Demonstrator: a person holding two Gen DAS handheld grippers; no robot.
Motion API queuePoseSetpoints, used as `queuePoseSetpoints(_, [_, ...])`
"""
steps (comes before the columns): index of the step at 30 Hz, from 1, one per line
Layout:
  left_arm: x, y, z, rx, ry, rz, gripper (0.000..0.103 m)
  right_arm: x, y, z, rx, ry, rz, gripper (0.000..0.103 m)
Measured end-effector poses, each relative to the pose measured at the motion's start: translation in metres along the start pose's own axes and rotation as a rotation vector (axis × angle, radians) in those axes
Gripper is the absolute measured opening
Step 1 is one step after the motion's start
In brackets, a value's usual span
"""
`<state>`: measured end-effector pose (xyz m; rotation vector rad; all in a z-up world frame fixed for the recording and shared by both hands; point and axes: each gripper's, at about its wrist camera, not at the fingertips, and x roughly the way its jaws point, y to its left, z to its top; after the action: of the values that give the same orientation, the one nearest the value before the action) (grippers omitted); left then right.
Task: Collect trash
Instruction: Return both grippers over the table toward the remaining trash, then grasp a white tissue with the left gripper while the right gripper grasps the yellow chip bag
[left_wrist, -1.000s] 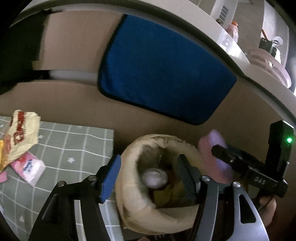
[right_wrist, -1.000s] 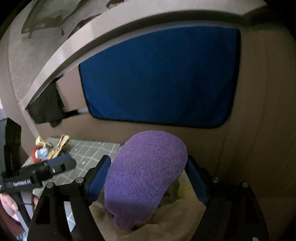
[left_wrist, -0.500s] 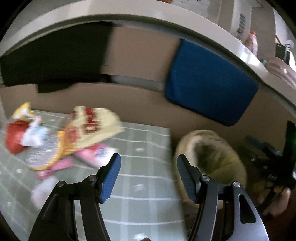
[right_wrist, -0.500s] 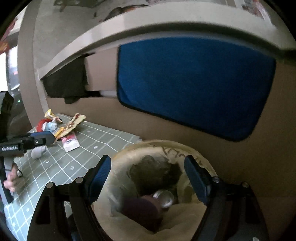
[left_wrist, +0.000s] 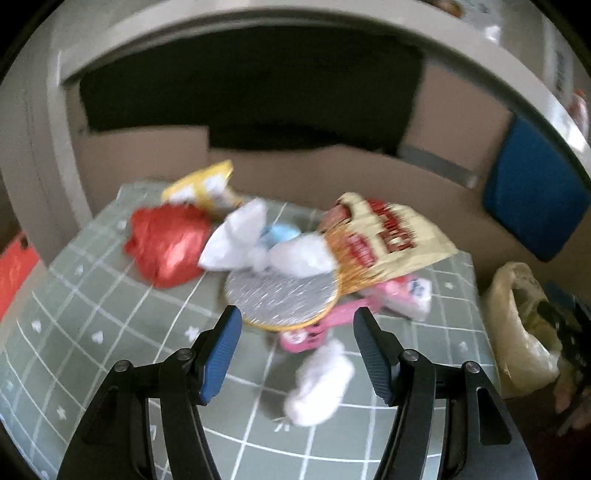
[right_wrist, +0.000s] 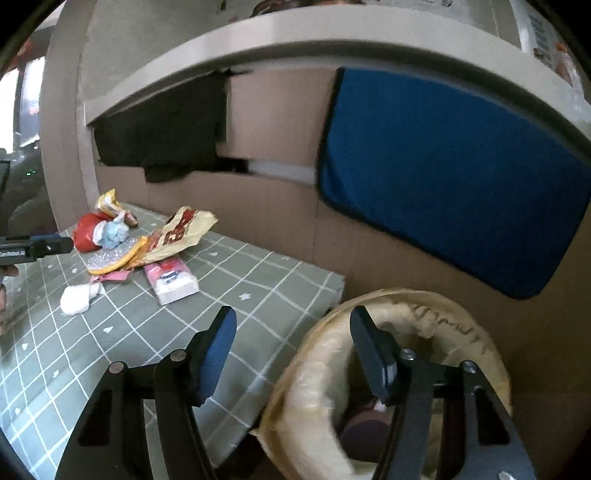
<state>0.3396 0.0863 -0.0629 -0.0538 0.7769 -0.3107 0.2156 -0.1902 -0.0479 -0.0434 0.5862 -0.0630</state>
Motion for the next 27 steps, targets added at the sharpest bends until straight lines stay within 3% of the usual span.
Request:
queuePoseSetpoints(3, [0.008, 0.008, -0.011, -0.053, 0.032, -0.036, 0.063, 0.012, 0.013, -0.004, -0.022, 0.040, 0.073, 0.060])
queuePoseSetpoints(5, [0.021, -0.004, -0.022, -0.011, 0.087, -0.060, 0.060, 0.018, 0.013, -0.005, -0.030, 0.068, 0.088, 0.060])
queuePoseSetpoints(8, [0.026, -0.018, -0.035, 0.045, 0.106, -0.030, 0.054, 0.024, 0.012, -0.008, -0.010, 0.095, 0.111, 0.060])
queuePoseSetpoints(11, [0.025, -0.022, -0.041, 0.045, 0.110, -0.006, 0.033, 0.031, 0.016, -0.006, -0.003, 0.115, 0.123, 0.060])
queuePoseSetpoints(12, [0.022, -0.021, -0.043, 0.033, 0.109, -0.011, 0.023, 0.033, 0.019, -0.005, -0.006, 0.119, 0.131, 0.060])
queuePoseSetpoints(14, [0.016, -0.018, -0.043, 0.018, 0.105, -0.032, 0.013, 0.038, 0.027, 0.004, -0.010, 0.131, 0.182, 0.060])
queuePoseSetpoints(19, [-0.015, 0.001, -0.041, -0.050, 0.065, -0.040, 0.012, 0.066, 0.056, 0.037, 0.027, 0.128, 0.292, 0.059])
queuePoseSetpoints(21, [-0.031, 0.012, -0.044, -0.088, 0.033, -0.042, 0.012, 0.083, 0.067, 0.051, 0.047, 0.109, 0.306, 0.053])
queuePoseSetpoints(24, [-0.047, 0.023, -0.049, -0.110, 0.004, -0.037, 0.012, 0.113, 0.081, 0.073, 0.075, 0.099, 0.281, 0.052])
queuePoseSetpoints(27, [-0.060, 0.032, -0.055, -0.141, -0.011, -0.050, 0.012, 0.151, 0.090, 0.093, 0.093, 0.115, 0.184, 0.052])
